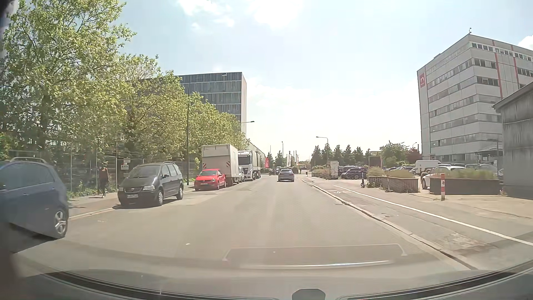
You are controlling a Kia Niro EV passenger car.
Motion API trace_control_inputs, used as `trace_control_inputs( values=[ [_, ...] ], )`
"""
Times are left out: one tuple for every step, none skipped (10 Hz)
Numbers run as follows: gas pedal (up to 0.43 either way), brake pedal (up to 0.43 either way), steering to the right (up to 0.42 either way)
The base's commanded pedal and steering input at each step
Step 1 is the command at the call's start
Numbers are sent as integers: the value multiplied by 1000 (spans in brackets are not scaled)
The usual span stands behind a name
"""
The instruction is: Follow the waypoints while adhering to traffic rules and regulations
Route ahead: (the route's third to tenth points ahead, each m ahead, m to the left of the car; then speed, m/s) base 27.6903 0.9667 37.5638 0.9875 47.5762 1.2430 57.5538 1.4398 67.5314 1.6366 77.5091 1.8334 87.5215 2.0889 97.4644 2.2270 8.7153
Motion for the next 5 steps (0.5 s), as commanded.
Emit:
trace_control_inputs(
  values=[
    [87, 30, -2],
    [87, 30, -1],
    [98, 30, -1],
    [98, 30, -1],
    [98, 30, -1]
  ],
)
